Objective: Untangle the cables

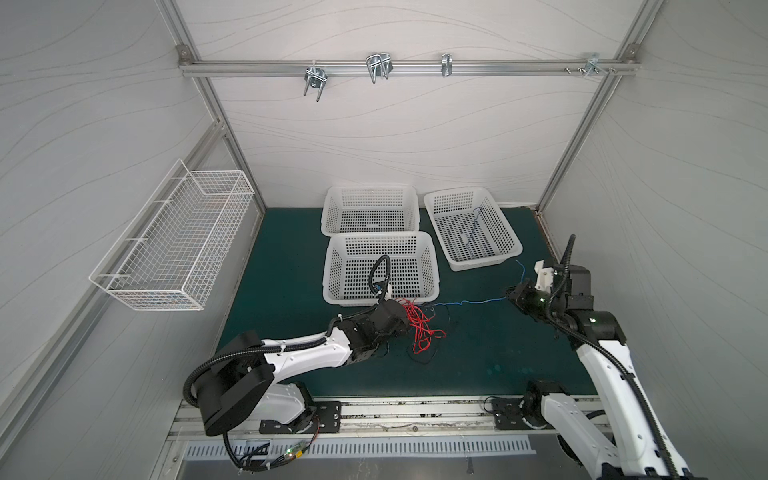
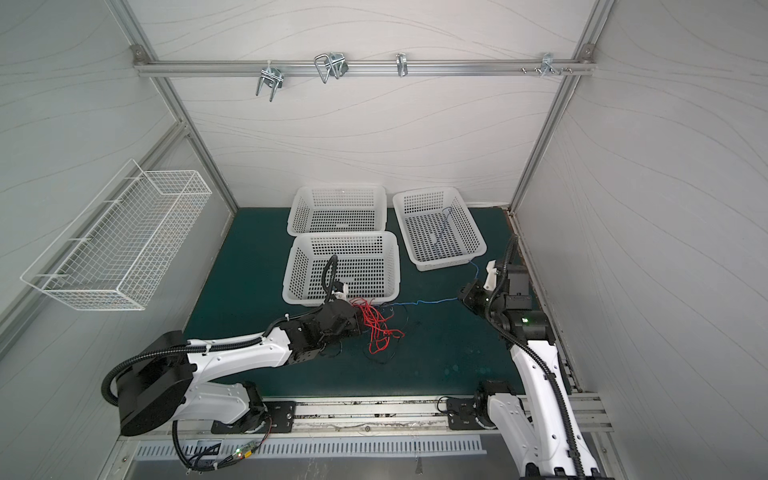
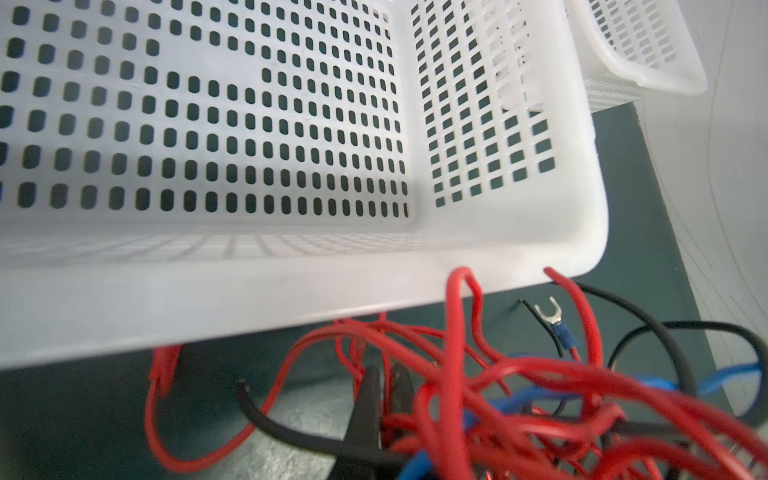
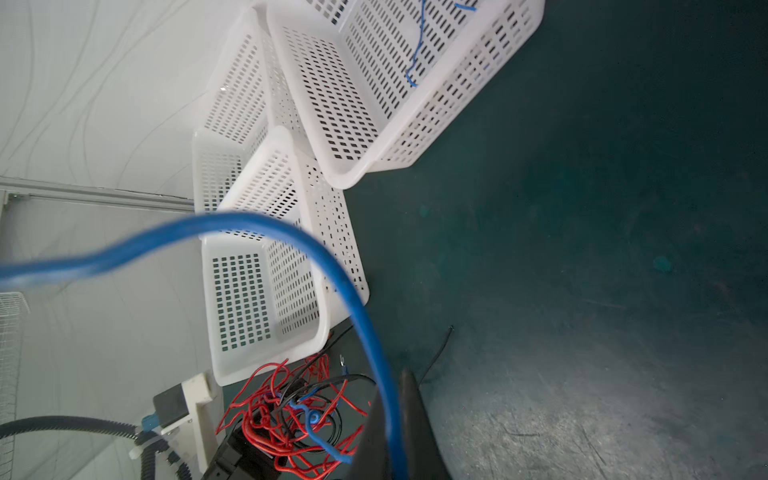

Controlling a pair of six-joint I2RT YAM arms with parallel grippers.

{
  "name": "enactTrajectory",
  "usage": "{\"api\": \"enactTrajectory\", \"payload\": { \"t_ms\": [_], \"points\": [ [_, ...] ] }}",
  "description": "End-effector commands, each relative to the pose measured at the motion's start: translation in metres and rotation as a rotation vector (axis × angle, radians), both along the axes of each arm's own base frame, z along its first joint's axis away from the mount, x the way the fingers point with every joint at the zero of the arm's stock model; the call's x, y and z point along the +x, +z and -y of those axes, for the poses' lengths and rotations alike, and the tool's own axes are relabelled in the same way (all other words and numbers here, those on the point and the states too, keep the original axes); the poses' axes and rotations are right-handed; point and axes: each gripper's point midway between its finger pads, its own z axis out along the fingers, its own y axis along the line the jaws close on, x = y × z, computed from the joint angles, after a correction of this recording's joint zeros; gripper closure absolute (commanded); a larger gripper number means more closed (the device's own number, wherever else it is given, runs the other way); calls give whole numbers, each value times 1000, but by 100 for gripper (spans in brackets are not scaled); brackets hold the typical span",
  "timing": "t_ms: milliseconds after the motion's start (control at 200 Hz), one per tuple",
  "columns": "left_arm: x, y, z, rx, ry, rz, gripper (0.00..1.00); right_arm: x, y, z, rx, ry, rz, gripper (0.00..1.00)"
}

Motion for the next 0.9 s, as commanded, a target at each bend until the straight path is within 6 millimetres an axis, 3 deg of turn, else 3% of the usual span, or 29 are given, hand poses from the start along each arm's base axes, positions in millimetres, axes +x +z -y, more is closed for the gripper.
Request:
{"api": "enactTrajectory", "payload": {
  "t_ms": [0, 320, 435, 585, 720, 895],
  "points": [
    [-6, -40, -80, 270, 159, -56, 100, 25, 0, 35, -95, -161, 82, 100],
    [5, -23, -66, 262, 142, -40, 100, 21, -61, -3, -153, -35, -71, 100],
    [6, -25, -68, 285, 179, -74, 100, 16, -76, -7, -159, 4, -133, 90],
    [6, -29, -69, 269, 217, -95, 100, 7, -80, -7, -197, 52, -182, 74],
    [5, -28, -70, 262, 227, -90, 100, -4, -70, -5, -252, 118, -196, 59],
    [7, -23, -72, 266, 234, -76, 100, -15, -49, -11, -310, 222, -168, 52]
  ]
}}
